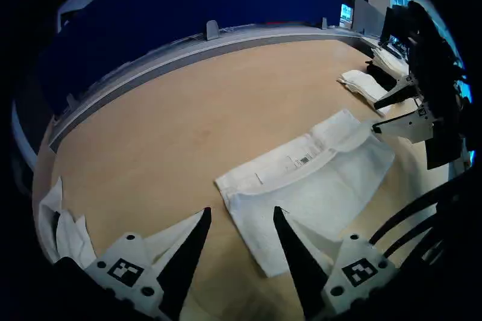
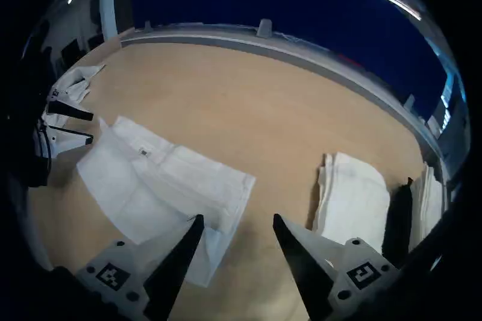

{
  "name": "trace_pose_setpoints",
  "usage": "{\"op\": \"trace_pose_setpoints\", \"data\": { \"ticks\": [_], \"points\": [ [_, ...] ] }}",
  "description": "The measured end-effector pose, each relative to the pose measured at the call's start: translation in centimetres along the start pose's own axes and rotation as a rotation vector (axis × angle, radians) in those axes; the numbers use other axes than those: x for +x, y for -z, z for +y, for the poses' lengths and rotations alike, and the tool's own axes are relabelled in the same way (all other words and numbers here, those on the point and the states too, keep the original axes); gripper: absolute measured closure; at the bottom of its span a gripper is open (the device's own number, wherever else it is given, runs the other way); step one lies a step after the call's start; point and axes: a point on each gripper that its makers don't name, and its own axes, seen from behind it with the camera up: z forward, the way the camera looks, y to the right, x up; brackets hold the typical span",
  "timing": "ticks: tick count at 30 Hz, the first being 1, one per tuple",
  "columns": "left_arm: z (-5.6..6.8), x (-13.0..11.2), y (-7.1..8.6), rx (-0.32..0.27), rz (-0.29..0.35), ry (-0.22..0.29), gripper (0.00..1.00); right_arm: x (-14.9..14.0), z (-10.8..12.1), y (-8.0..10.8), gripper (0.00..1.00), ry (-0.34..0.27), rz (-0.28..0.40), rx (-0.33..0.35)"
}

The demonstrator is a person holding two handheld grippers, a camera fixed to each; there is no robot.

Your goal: Fold towel

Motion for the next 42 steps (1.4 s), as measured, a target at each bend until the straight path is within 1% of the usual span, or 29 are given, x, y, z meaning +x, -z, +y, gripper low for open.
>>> {"op": "trace_pose_setpoints", "data": {
  "ticks": [3, 4, 9, 12, 15, 21, 27, 33, 36, 42],
  "points": [
    [0.1, 0.0, 0.2, -0.004, 0.002, 0.004, 0.11, 0.6, 0.6, 0.0, 0.01, 0.000, 0.021, -0.026],
    [0.1, 0.1, 0.2, -0.003, 0.004, 0.006, 0.10, 0.8, 0.9, 0.1, 0.00, -0.002, 0.030, -0.035],
    [0.1, 0.2, 0.5, 0.002, 0.013, 0.015, 0.10, 1.6, 1.5, 0.3, 0.00, -0.015, 0.060, -0.058],
    [0.0, 0.3, 0.8, 0.003, 0.017, 0.022, 0.07, 1.8, 1.3, 0.5, 0.00, -0.019, 0.067, -0.045],
    [0.0, 0.4, 0.9, 0.003, 0.023, 0.027, 0.07, 1.7, 1.1, 0.7, 0.00, -0.015, 0.065, -0.031],
    [-0.1, 0.3, 1.3, 0.008, 0.027, 0.031, 0.07, 1.1, 0.5, 1.1, 0.00, 0.011, 0.052, -0.015],
    [-0.6, 0.0, 2.1, 0.026, 0.032, 0.041, 0.06, 0.5, -0.8, 1.7, 0.00, 0.040, 0.040, 0.031],
    [-1.4, -1.0, 3.6, 0.057, 0.038, 0.073, 0.06, 0.0, -1.6, 2.1, 0.00, 0.056, 0.028, 0.068],
    [-1.9, -1.6, 4.7, 0.077, 0.043, 0.096, 0.06, -0.3, -2.0, 2.4, 0.00, 0.055, 0.024, 0.088],
    [-3.0, -3.4, 7.3, 0.120, 0.051, 0.157, 0.06, -0.7, -2.7, 2.8, 0.00, 0.058, 0.012, 0.124]
  ]
}}
